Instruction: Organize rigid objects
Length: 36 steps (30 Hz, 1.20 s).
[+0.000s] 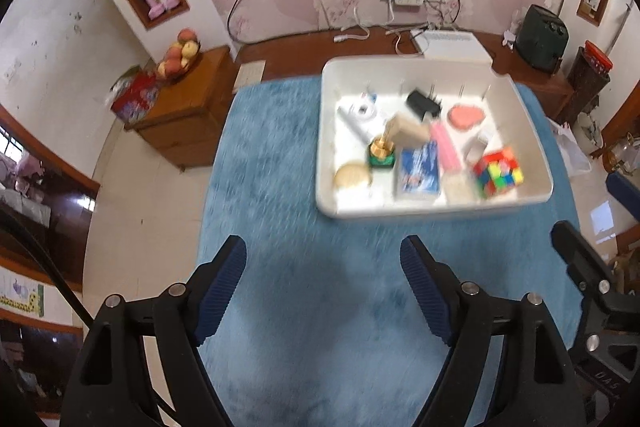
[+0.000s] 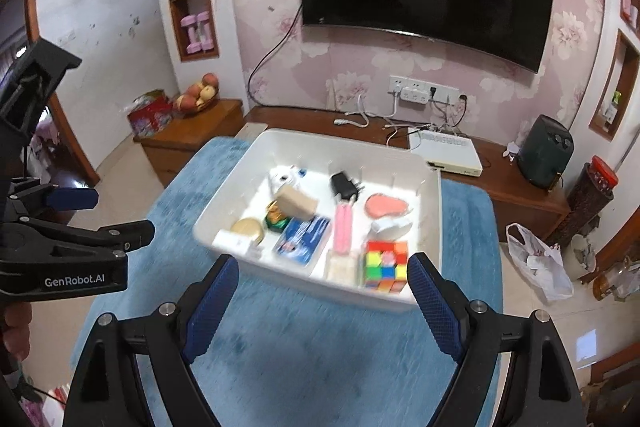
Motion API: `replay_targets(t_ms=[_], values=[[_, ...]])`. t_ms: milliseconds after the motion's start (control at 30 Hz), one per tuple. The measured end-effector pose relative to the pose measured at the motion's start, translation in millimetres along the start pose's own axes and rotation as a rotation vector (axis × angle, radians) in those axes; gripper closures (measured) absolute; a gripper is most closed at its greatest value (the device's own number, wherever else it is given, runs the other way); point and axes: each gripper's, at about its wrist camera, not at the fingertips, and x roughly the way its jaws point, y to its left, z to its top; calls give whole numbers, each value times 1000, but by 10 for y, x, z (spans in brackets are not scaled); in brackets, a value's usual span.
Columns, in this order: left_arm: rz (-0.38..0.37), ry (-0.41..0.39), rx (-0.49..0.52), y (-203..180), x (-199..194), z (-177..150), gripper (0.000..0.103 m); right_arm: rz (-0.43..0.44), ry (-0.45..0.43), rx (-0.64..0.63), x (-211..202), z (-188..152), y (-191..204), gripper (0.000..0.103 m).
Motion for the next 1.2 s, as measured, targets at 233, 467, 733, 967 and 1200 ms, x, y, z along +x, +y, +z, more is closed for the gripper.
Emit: replay_targets(t_ms=[233, 467, 733, 967, 1200], values=[[-59, 88, -38, 363, -44, -605, 21, -9, 57, -36, -227, -359, 431, 16], [-193, 156, -96, 616, -133, -1133, 21, 0, 159, 43, -583, -936, 906, 16], [-256, 28, -77, 728, -649, -1398, 21, -32, 157, 151, -1108, -1178, 1068, 16], [-281, -141, -31, 689, -1202, -1398, 21, -39, 76, 258, -1658, -1113, 959, 16], [-217, -293, 4, 521, -1660, -1385, 18, -20, -17, 342, -1998, -951, 734, 5]])
